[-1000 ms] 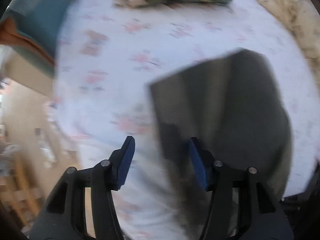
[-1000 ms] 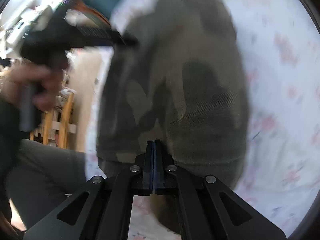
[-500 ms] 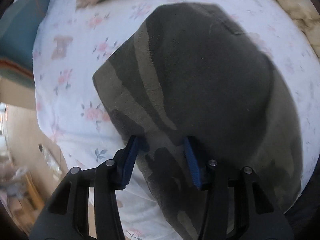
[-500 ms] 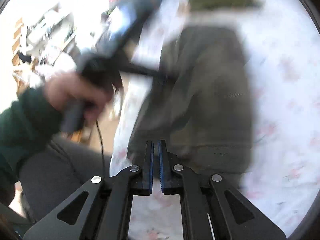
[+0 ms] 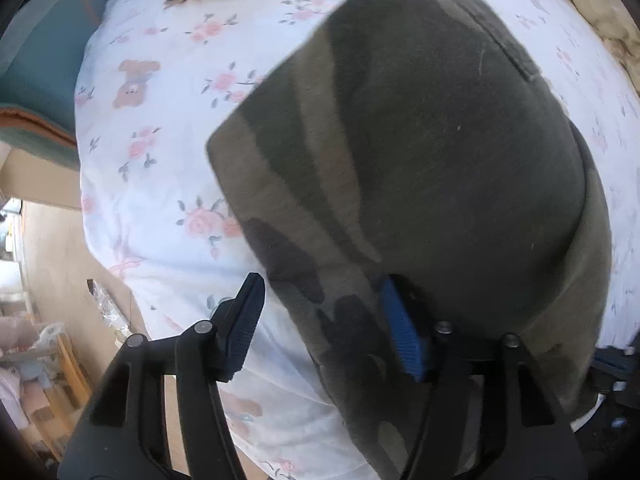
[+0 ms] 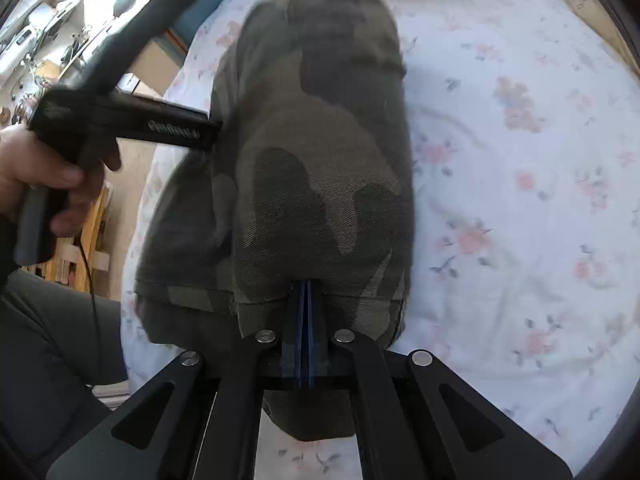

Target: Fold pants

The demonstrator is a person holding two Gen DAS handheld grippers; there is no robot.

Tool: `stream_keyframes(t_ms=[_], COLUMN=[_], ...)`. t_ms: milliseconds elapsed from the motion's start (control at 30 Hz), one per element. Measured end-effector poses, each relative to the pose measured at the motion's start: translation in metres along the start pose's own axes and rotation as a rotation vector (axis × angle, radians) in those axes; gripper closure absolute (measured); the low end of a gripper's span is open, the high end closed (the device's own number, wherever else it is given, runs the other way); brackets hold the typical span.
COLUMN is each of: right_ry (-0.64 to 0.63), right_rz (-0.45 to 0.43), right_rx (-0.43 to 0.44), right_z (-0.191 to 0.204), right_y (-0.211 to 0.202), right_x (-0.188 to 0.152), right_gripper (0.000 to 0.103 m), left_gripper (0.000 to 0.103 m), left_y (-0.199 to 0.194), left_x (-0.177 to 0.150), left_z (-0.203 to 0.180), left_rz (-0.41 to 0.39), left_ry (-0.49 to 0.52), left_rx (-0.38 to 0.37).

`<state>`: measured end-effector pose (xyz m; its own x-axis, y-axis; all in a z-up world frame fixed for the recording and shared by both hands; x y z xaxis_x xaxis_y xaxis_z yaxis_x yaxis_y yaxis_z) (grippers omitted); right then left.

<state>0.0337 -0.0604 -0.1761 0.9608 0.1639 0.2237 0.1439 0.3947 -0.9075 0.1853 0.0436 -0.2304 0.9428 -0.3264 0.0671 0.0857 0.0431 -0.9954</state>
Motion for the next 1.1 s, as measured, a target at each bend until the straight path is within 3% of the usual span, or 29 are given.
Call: stream_keyframes(t_ms=[67,100,133,167,233,367,467,533,567,600,667,700,767,833,933,1100], right_ry=[0.066,0.127,0.179,0.252,0.418,0.662,0.636,0.610,0.606,0.595,0.529,0.516,0.476,0.450,0.394,0.311], right_rz=[-0.067,-0.101,-0.126,-0.154,-0.190,-0.137,-0.117,-0.148,-0.151,-0.165,-0.158,-0.160,-0.190,-0.227,-0.252,-0.271], right_rx=[0.111,0.193,0.243,0.283,0.370,0.556,0.585,0.609,0.613,0.567,0.445,0.434,0.427,0.425,0.354,0.251], right_z=[-0.007,-0.017,-0.026,-0.037,-0.061,-0.064,-0.043,-0.030,-0.029,-0.029,-0.027,-0.030,-0.042,-0.053,-0.093,-0.171], right_y=[-0.027,-0.037,-0.044,-0.049,-0.043,0.006,0.030,0.020,0.016,0.012,0.006,0.005,-0.012,-0.030,-0.063,-0.091], right_x=[-0.001,-0.002,-0.005,-0.009,-0.022,-0.050,-0.051,-0.043,-0.039,-0.034,-0.026,-0.023,-0.013,0.000,0.026,0.084], right_gripper=[0.080,0.041,0.017,0.001,0.000,0.000,0.000,0.001,0.009,0.028,0.054,0.062,0.066,0.067,0.068,0.068], left_gripper=[0.045,0.045,0.045,0.045,0.045,0.044,0.042,0.041,0.041,0.041,0.041,0.045,0.051,0.051,0.049,0.024], left_y=[0.000,0.000,0.000,0.000,0.000,0.004,0.004,0.005,0.004,0.003,0.000,-0.005,-0.022,-0.042,-0.072,-0.086], left_x=[-0.001,-0.001,-0.001,-0.001,-0.001,-0.006,-0.004,-0.004,-0.005,-0.005,-0.005,-0.004,-0.001,0.003,0.015,0.032], left_z=[0.002,0.002,0.002,0.001,0.002,0.002,0.001,0.002,0.003,0.005,0.009,0.010,0.011,0.009,0.011,0.020], left_rz=[-0.002,-0.004,-0.006,-0.007,-0.004,0.005,0.000,-0.006,-0.008,-0.014,-0.024,-0.031,-0.074,-0.130,-0.245,-0.330], left_ry=[-0.004,-0.003,0.000,0.004,0.006,0.000,0.001,-0.002,-0.005,-0.015,-0.023,-0.023,-0.032,-0.057,-0.088,-0.162], left_rx=[-0.003,-0.005,-0.003,0.000,0.002,0.002,0.008,0.004,-0.001,-0.008,-0.020,-0.040,-0.087,-0.159,-0.240,-0.303])
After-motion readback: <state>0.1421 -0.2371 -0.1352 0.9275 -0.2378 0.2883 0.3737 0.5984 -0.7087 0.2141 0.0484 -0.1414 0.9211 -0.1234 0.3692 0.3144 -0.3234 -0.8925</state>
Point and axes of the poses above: each gripper's, at about its wrist camera, not at the fingertips, and y roughly the way its jaws point, z to its left, x to its top, the point moved 10 cm from there along y, roughly the way its jaws point, and after that the axes turned 3 degrees about z, right-handed, at the moved point
